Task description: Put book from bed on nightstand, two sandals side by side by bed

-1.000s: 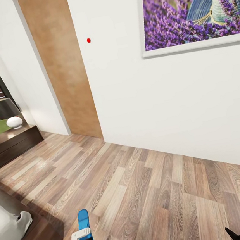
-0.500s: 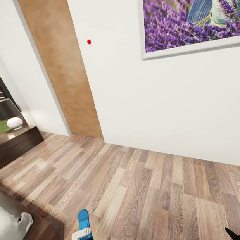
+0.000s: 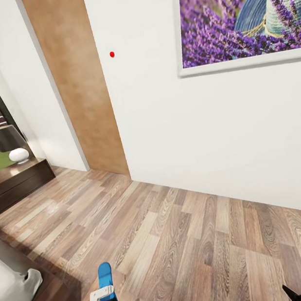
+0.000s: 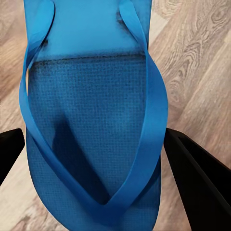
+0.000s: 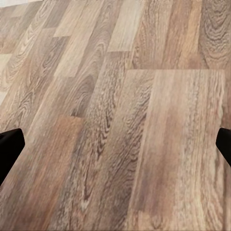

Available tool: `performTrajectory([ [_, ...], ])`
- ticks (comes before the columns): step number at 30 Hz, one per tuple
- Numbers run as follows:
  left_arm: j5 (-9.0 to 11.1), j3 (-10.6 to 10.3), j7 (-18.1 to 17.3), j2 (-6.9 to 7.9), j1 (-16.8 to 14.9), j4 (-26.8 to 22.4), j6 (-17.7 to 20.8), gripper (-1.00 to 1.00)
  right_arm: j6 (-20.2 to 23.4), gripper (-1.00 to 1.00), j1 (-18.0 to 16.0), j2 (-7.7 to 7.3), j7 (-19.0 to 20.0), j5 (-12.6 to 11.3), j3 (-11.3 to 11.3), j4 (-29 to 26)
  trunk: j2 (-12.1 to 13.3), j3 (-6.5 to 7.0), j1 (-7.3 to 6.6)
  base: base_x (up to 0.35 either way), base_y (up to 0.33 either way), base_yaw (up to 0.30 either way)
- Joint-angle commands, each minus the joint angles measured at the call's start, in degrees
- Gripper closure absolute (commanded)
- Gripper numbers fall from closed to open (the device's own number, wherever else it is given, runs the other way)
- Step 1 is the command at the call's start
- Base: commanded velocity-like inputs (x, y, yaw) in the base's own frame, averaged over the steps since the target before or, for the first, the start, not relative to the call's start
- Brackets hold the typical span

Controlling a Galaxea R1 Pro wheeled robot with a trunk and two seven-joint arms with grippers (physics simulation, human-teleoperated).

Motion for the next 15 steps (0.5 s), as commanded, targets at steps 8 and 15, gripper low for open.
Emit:
performTrajectory([
  [8, 0.49, 0.16, -0.25, -0.02, -0.01, -0.04, 0.43, 1.0, -0.02, -1.0, -0.05, 0.0, 0.42, -0.19, -0.14, 0.1, 0.79, 0.31, -0.45, 0.0, 0.0, 0.0],
  [15, 0.49, 0.17, -0.25, -0.02, -0.01, -0.05, 0.45, 1.0, -0.02, -1.0, -0.05, 0.0, 0.42, -0.16, -0.13, 0.1, 0.79, -0.05, -0.45, 0.0, 0.0, 0.0],
])
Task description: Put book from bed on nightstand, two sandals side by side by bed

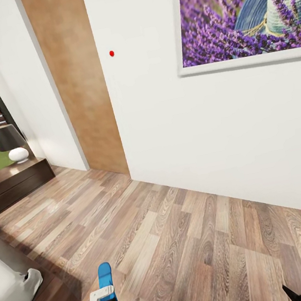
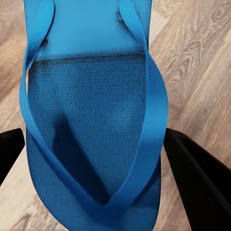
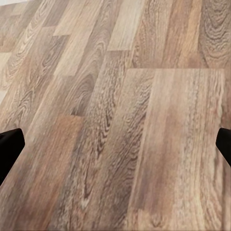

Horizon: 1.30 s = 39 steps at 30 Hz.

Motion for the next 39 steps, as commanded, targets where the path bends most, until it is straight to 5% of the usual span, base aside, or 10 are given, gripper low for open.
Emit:
performTrajectory([
  [1, 0.51, 0.15, -0.25, -0.02, -0.02, -0.1, 0.46, 1.0, -0.02, -1.0, -0.05, 0.0, 0.42, -0.22, -0.2, 0.09, -0.03, -0.14, -0.01, 0.0, 0.0, 0.0],
  [39, 0.51, 0.15, -0.25, -0.02, -0.02, -0.05, 0.46, 1.0, -0.02, -1.0, -0.05, 0.0, 0.42, -0.21, -0.2, 0.1, -0.03, -1.85, -0.01, 0.0, 0.0, 0.0],
])
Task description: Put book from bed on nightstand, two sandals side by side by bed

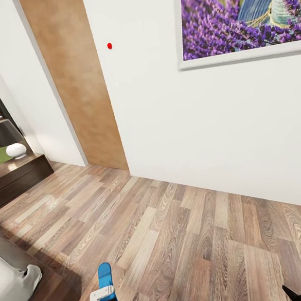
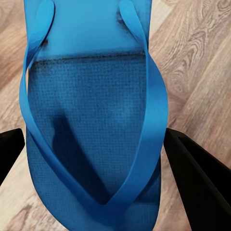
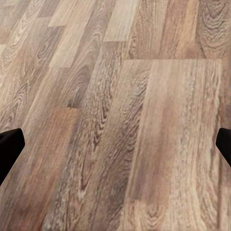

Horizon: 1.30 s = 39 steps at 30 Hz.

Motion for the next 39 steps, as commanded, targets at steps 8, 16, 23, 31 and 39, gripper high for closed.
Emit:
performTrajectory([
  [8, 0.51, 0.16, -0.26, -0.02, -0.01, -0.1, 0.44, 1.0, 0.0, -1.0, -0.05, 0.0, 0.43, -0.22, -0.2, 0.09, -0.02, -0.08, -0.01, 0.0, 0.0, -0.043],
  [16, 0.51, 0.17, -0.26, -0.02, -0.01, -0.11, 0.45, 1.0, -0.01, -1.0, -0.05, 0.0, 0.43, -0.22, -0.2, 0.09, -0.02, -0.11, -0.01, 0.0, 0.0, -0.247],
  [23, 0.51, 0.16, -0.26, -0.02, -0.01, -0.09, 0.45, 1.0, -0.02, -1.0, -0.04, 0.0, 0.42, -0.22, -0.2, 0.09, -0.02, -0.11, -0.01, 0.0, 0.0, -0.28],
  [31, 0.51, 0.16, -0.26, -0.02, -0.01, -0.11, 0.45, 1.0, -0.02, -1.0, -0.05, 0.0, 0.42, -0.22, -0.2, 0.09, -0.02, -0.11, -0.01, 0.0, 0.0, -0.282],
  [39, 0.51, 0.16, -0.26, -0.02, -0.01, -0.1, 0.45, 1.0, -0.02, -1.0, -0.05, 0.0, 0.42, -0.22, -0.2, 0.09, -0.02, -0.11, -0.01, 0.0, 0.0, -0.282],
])
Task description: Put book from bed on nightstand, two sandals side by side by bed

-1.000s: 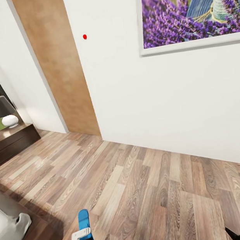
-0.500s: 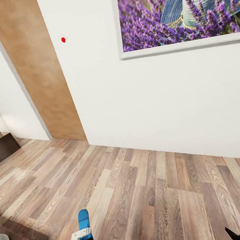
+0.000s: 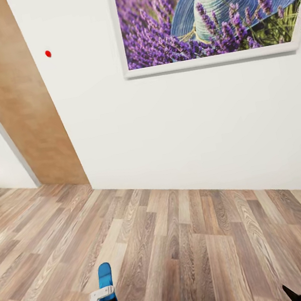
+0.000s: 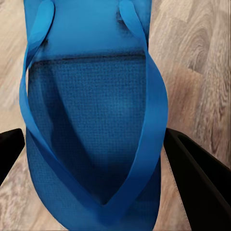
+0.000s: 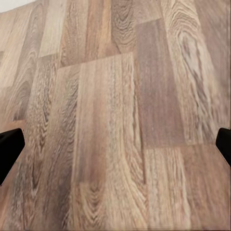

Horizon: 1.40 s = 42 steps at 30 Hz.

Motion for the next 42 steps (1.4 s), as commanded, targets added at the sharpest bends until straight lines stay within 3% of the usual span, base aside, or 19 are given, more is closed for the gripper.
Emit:
performTrajectory([
  [1, 0.53, 0.17, -0.25, -0.01, 0.0, -0.11, 0.47, 1.0, -0.02, -1.0, -0.07, 0.0, 0.42, -0.22, -0.21, 0.12, -0.02, -0.05, -0.01, 0.0, 0.0, -0.282],
  [42, 0.59, 0.17, -0.25, -0.01, 0.0, -0.08, 0.47, 1.0, -0.02, -1.0, -0.07, 0.0, 0.42, -0.22, -0.19, 0.12, -0.02, -0.05, -0.01, 0.0, 0.0, -0.282],
])
